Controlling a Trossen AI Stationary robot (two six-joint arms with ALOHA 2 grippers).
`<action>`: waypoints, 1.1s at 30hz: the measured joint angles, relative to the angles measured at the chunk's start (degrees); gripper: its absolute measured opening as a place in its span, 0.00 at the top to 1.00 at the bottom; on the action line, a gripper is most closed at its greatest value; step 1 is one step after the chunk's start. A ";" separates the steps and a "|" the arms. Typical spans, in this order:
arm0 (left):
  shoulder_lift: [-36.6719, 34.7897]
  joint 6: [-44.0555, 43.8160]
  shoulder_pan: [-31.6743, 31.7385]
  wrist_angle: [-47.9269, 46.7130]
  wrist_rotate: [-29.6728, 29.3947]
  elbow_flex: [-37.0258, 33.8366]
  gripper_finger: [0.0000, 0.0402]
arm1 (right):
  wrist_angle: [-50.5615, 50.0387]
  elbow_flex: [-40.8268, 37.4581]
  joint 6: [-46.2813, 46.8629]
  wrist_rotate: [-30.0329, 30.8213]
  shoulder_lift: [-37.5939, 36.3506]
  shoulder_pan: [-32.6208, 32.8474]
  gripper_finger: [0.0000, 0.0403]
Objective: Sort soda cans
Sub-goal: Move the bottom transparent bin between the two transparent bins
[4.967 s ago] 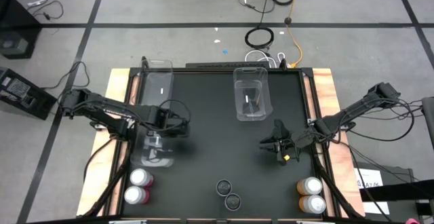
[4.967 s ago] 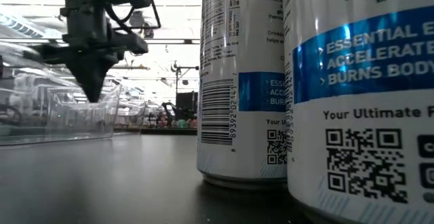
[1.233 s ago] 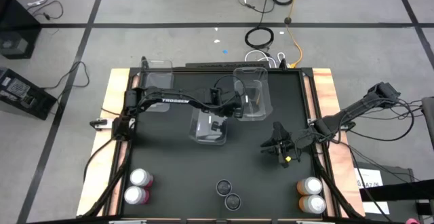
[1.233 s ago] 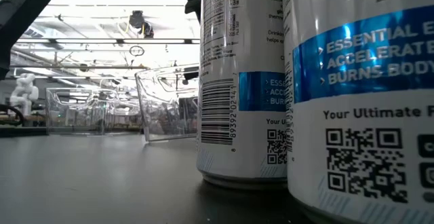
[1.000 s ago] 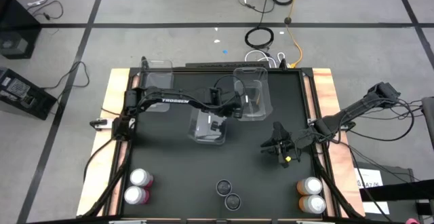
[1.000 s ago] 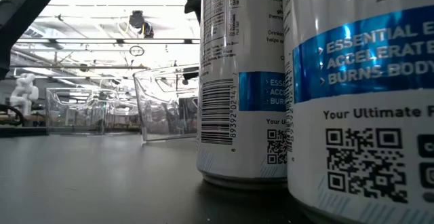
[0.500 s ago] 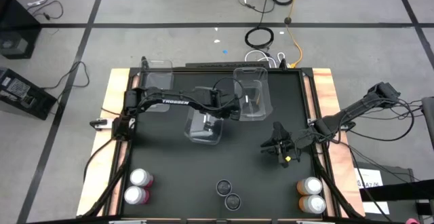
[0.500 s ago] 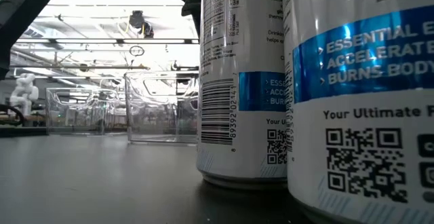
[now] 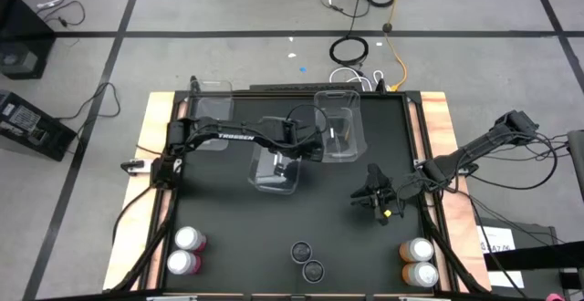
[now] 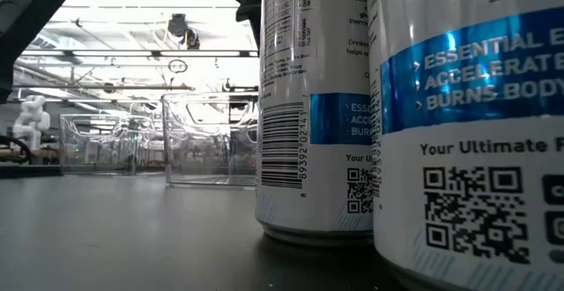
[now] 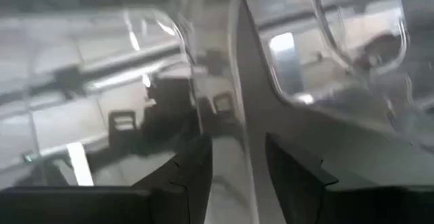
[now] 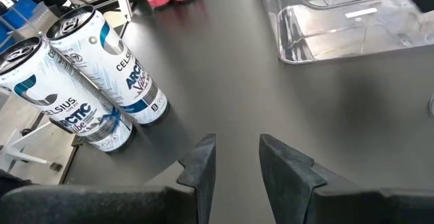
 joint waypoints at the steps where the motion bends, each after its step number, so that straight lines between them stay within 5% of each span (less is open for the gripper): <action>1: 0.00 0.02 0.18 0.00 1.55 0.00 0.63 | 0.02 0.00 0.00 0.00 0.00 0.01 0.73; 6: 0.00 0.07 0.92 0.02 6.31 0.00 0.63 | 0.00 0.00 0.00 0.01 0.00 0.00 0.73; 16: 0.00 5.61 0.93 -2.74 4.49 4.62 0.63 | 0.00 0.00 0.63 0.00 0.00 0.01 0.73; 27: -0.11 7.63 0.29 -16.87 -2.73 13.25 0.63 | 0.00 0.00 0.98 -0.02 0.00 0.01 0.73; 33: -5.15 10.66 -2.85 -19.13 -12.96 15.34 0.63 | 0.00 0.00 0.85 -0.02 0.00 -0.01 0.73</action>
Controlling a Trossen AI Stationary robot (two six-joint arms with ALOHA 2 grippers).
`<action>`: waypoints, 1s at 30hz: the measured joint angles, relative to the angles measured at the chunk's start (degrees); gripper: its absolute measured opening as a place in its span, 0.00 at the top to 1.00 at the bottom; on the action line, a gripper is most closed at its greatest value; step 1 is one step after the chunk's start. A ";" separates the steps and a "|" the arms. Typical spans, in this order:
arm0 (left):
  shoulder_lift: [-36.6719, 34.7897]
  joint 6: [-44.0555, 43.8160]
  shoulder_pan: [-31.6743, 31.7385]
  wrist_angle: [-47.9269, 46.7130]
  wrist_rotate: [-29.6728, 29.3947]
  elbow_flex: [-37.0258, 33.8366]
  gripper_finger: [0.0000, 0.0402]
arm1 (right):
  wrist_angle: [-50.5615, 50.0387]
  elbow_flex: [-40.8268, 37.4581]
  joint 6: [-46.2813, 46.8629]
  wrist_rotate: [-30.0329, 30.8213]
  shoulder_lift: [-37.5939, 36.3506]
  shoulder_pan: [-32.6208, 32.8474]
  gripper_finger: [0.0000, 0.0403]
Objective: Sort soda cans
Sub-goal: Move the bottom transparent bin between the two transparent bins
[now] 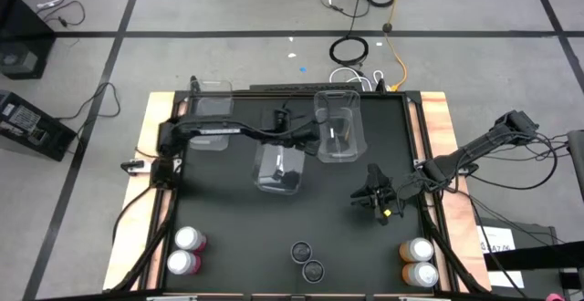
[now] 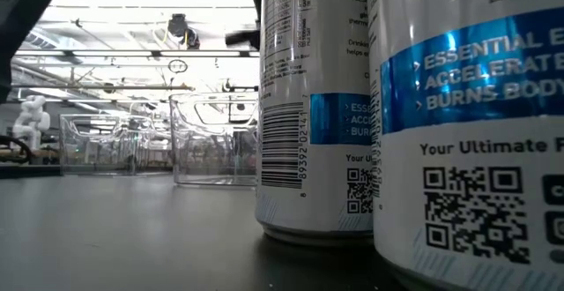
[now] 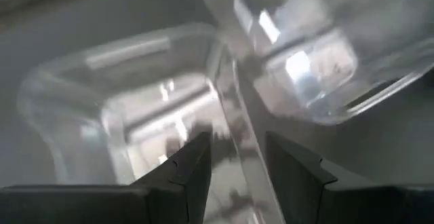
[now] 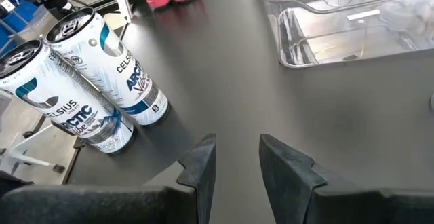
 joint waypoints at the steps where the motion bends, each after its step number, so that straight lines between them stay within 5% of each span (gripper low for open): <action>1: -1.46 0.02 -0.77 -0.36 -2.65 0.00 0.63 | 0.00 0.00 0.00 0.00 0.00 0.00 0.73; 7: -11.32 0.90 -6.76 -5.39 -19.34 -0.74 0.63 | 0.04 0.00 0.28 0.03 -0.02 0.01 0.73; 13: -19.92 -1.36 -12.69 -6.14 -30.01 -7.37 0.63 | 0.64 0.00 0.37 0.28 0.00 0.01 0.73; 22: -28.36 -13.53 -16.73 -4.14 -32.92 -27.88 0.63 | 3.90 0.02 0.22 0.31 -0.02 0.02 0.73; 30: -39.76 -7.12 -18.52 11.56 -32.04 -45.57 0.63 | 9.51 0.02 0.23 0.30 -0.02 -0.02 0.73</action>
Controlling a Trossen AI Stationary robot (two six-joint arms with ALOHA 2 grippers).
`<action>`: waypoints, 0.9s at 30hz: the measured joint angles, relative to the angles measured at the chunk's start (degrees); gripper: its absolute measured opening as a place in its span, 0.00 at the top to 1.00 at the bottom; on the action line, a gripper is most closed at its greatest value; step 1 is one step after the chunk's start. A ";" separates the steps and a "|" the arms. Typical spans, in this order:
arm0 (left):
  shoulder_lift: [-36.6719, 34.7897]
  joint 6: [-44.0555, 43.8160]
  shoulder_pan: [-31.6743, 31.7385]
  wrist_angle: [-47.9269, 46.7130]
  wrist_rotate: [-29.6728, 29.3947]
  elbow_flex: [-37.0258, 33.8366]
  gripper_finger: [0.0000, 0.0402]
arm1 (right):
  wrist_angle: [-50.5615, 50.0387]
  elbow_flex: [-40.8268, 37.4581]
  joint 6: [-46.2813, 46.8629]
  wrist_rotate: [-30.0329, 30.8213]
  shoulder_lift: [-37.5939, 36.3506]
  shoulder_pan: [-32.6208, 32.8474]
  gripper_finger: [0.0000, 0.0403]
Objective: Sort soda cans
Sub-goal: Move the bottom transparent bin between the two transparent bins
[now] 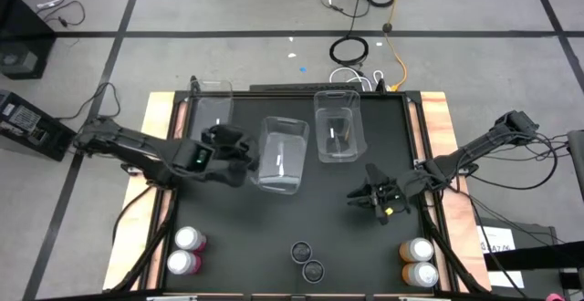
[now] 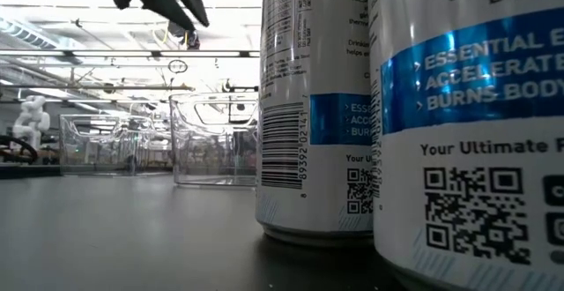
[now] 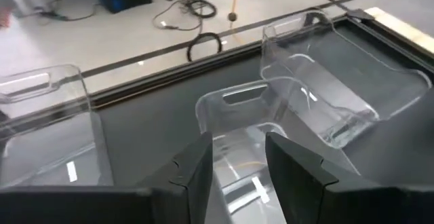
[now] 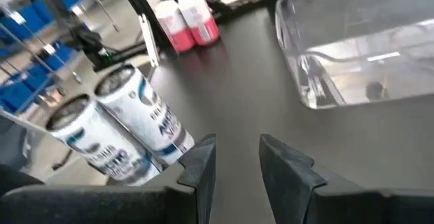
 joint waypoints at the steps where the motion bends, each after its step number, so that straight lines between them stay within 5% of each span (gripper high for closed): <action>1: -1.89 2.51 0.02 2.49 0.87 -1.91 0.63 | 0.70 0.00 0.23 -0.02 0.02 0.00 0.73; 9: -18.25 21.90 4.29 17.59 10.66 -16.25 0.63 | 5.25 0.00 1.49 4.56 0.02 -0.09 0.73; 15: -28.16 37.15 10.81 25.78 25.83 -23.74 0.63 | 5.98 0.00 2.50 13.00 0.04 -0.10 0.73; 27: -36.18 51.24 32.69 27.47 53.28 -29.92 0.63 | 8.55 0.00 4.88 17.29 0.24 -1.24 0.73</action>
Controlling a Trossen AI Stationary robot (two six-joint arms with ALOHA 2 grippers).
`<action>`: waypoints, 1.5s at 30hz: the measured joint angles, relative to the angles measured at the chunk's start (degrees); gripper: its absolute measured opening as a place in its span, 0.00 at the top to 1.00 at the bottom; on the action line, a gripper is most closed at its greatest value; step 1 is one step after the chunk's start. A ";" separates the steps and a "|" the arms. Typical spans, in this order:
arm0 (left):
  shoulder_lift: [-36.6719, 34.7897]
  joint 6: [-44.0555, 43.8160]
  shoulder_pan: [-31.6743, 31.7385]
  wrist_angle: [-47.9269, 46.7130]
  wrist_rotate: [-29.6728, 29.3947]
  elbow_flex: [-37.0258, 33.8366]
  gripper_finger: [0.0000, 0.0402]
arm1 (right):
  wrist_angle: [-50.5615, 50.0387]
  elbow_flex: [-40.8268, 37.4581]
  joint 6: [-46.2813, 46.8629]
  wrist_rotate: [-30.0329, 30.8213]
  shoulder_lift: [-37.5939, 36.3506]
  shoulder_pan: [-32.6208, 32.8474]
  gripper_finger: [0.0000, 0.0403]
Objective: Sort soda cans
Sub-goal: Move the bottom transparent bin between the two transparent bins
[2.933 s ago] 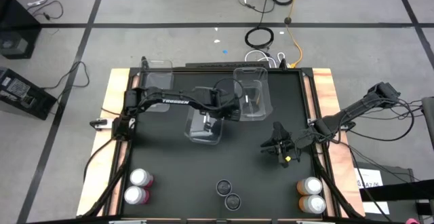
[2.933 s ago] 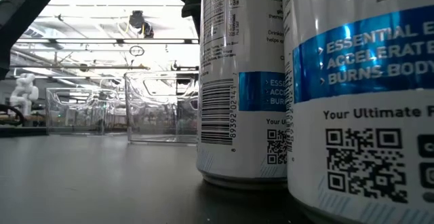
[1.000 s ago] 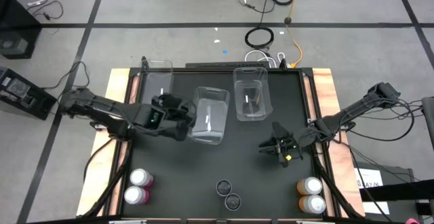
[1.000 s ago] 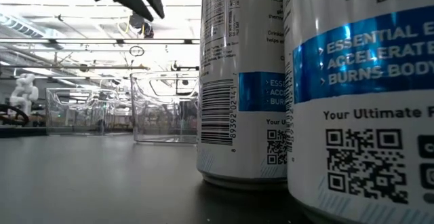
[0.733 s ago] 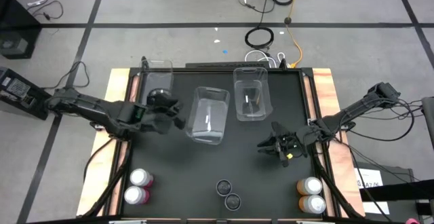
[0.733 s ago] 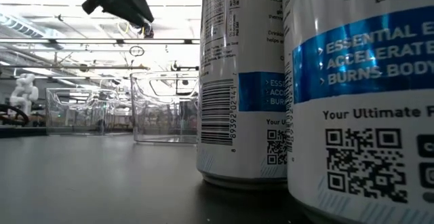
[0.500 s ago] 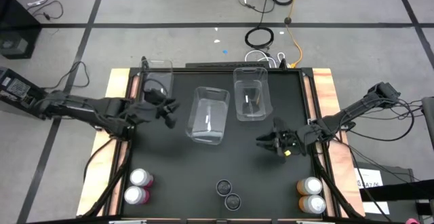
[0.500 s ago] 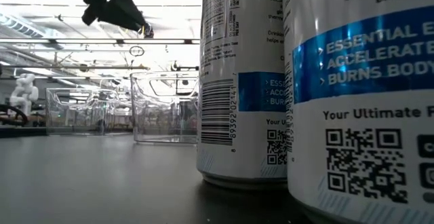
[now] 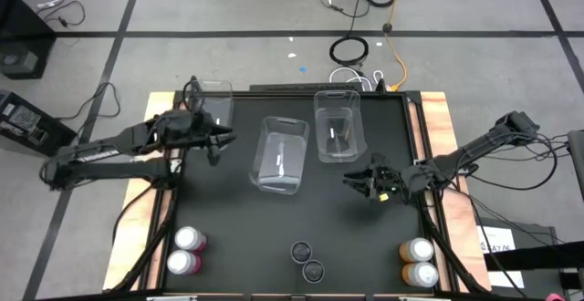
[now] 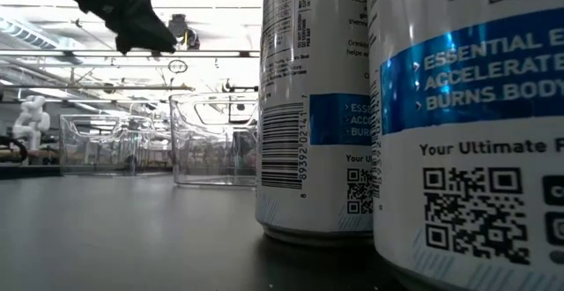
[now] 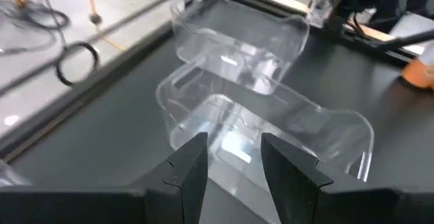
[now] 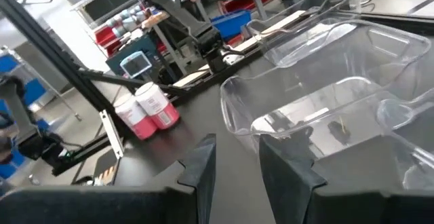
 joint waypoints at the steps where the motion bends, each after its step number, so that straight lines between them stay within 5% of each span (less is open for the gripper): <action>1: 0.05 0.51 1.90 0.04 2.90 -0.43 0.63 | 0.02 0.00 0.02 0.70 0.00 -0.06 0.73; 5: 0.89 3.49 8.67 0.70 12.20 -0.94 0.63 | 0.02 0.00 -0.04 2.45 0.00 -0.45 0.73; 8: 0.98 3.70 11.41 3.09 13.99 -0.94 0.63 | 0.00 0.00 -0.44 2.47 0.00 -0.72 0.73; 16: 1.01 0.51 11.86 7.06 11.39 -0.94 0.63 | -0.50 0.00 -1.07 2.48 0.00 -0.72 0.73; 25: 3.31 -10.12 15.03 1.95 -5.73 0.15 0.63 | -0.66 0.00 -2.84 2.50 0.00 -0.72 0.73; 38: 15.73 -14.83 19.76 -8.26 3.85 0.63 0.63 | -1.22 0.00 -3.87 2.52 0.00 -0.72 0.73; 45: 19.06 -17.65 19.79 -10.76 2.25 3.25 0.63 | -1.48 0.00 -3.87 2.52 0.00 -0.72 0.73</action>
